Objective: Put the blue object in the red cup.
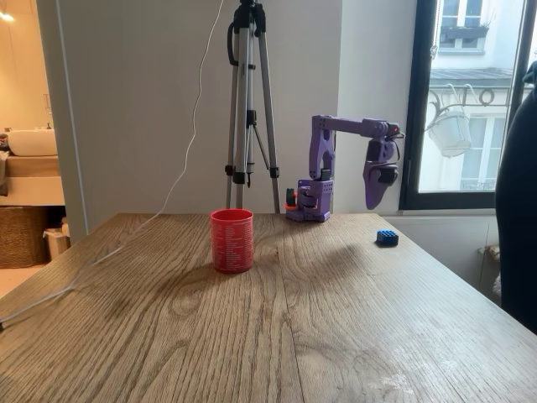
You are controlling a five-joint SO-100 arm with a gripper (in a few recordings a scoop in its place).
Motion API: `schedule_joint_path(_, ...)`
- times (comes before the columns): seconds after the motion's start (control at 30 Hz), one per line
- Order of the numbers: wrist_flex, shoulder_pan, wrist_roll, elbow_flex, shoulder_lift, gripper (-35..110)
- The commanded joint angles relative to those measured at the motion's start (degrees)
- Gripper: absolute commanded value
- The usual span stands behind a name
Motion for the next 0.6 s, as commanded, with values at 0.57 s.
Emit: schedule_joint_path(0.57,-4.48,1.58,11.25,-19.34,-18.28,1)
